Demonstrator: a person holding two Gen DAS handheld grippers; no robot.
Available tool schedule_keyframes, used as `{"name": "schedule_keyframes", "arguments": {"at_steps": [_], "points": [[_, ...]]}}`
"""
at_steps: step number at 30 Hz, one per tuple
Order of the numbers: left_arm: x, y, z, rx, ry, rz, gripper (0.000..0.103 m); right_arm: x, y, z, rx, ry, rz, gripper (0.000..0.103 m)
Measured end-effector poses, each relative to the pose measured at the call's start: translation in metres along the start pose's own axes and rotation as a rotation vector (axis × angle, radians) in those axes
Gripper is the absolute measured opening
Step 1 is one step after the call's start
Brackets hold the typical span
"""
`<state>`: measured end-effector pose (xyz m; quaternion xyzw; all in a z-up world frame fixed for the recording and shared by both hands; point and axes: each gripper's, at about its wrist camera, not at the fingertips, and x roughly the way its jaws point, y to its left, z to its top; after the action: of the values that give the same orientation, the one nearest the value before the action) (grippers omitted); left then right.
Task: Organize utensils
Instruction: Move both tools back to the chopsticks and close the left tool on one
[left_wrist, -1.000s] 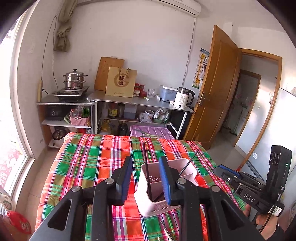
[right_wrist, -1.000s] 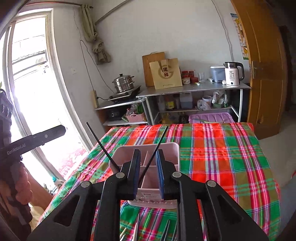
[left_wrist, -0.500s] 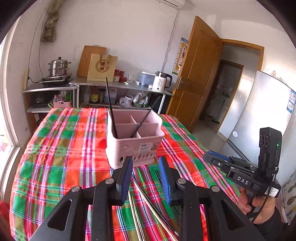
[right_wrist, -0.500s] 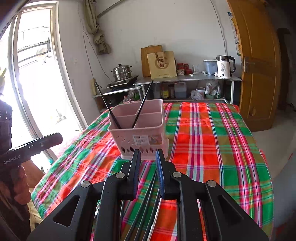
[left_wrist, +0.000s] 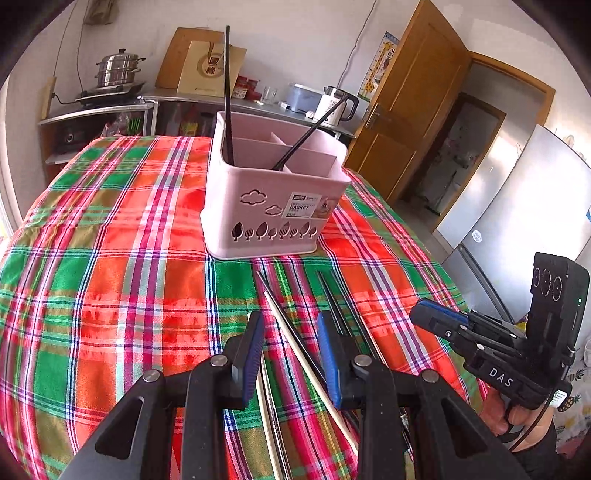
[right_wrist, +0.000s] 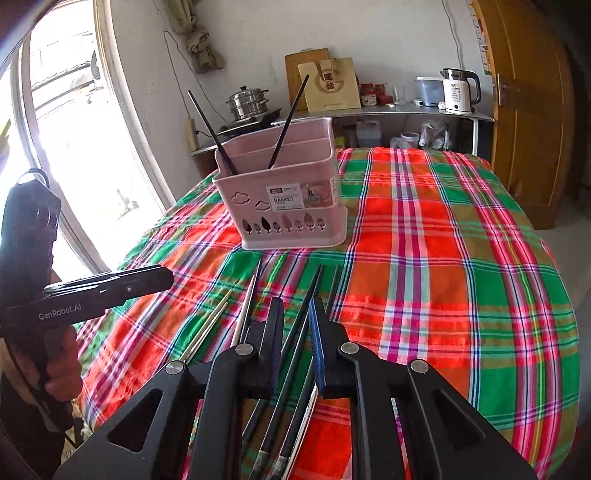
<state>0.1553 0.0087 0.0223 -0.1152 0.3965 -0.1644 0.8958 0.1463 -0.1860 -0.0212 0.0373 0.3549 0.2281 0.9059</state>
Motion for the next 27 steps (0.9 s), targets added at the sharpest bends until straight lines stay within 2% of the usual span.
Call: {"name": "schedule_keyframes", "arguments": {"at_steps": [13, 27], "points": [[0.038, 0.013, 0.016, -0.009, 0.074, 0.016, 0.029, 0.063, -0.001, -0.01, -0.027, 0.17, -0.04, 0.008], [0.086, 0.016, 0.028, -0.002, 0.163, 0.038, 0.029, 0.076, -0.008, -0.009, -0.033, 0.196, -0.083, 0.008]]}}
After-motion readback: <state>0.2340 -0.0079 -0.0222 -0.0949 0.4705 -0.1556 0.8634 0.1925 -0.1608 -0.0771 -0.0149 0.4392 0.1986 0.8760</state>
